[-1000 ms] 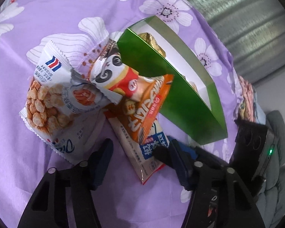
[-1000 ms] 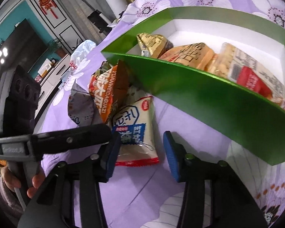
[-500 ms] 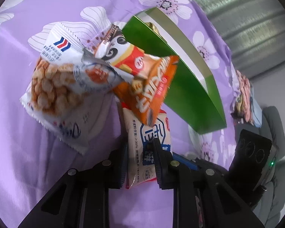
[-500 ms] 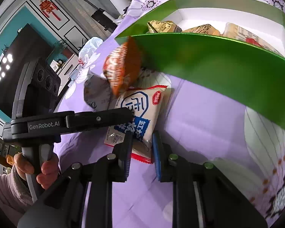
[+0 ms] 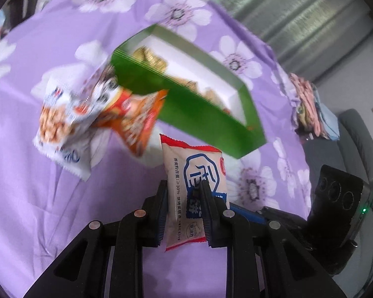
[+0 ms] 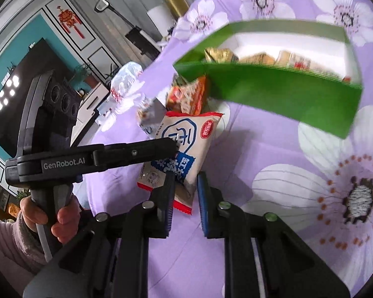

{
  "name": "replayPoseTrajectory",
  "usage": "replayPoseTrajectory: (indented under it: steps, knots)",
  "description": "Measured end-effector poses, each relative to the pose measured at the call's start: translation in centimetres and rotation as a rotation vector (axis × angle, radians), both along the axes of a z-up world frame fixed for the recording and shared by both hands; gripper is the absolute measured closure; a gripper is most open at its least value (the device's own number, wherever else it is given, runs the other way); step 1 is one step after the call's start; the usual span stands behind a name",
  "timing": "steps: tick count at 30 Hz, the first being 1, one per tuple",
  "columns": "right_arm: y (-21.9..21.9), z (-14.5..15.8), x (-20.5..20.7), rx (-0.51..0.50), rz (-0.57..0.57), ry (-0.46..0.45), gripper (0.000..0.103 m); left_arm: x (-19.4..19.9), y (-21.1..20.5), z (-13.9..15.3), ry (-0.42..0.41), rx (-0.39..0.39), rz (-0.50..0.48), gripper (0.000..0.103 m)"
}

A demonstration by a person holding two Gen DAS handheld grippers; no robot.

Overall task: Organize snacks
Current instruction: 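Carry the white bag into the green box and open the left tool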

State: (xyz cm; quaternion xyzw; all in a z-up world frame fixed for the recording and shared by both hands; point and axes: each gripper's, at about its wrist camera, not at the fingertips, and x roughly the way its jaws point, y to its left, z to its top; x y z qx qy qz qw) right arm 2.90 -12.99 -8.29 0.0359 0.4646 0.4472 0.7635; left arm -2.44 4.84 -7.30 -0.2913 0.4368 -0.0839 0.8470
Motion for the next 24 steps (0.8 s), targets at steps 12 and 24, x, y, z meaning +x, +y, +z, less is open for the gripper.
replayPoseTrajectory:
  steps: [12,24]
  knots:
    - [-2.0,4.9,1.5,0.039,-0.068,-0.143,0.085,3.1,-2.2,5.2,-0.135,0.08,-0.067,0.079]
    - [-2.7,6.9,7.0,0.053,-0.152,-0.2,0.085,9.9,-2.6,7.4,-0.169,0.098,-0.121,0.079]
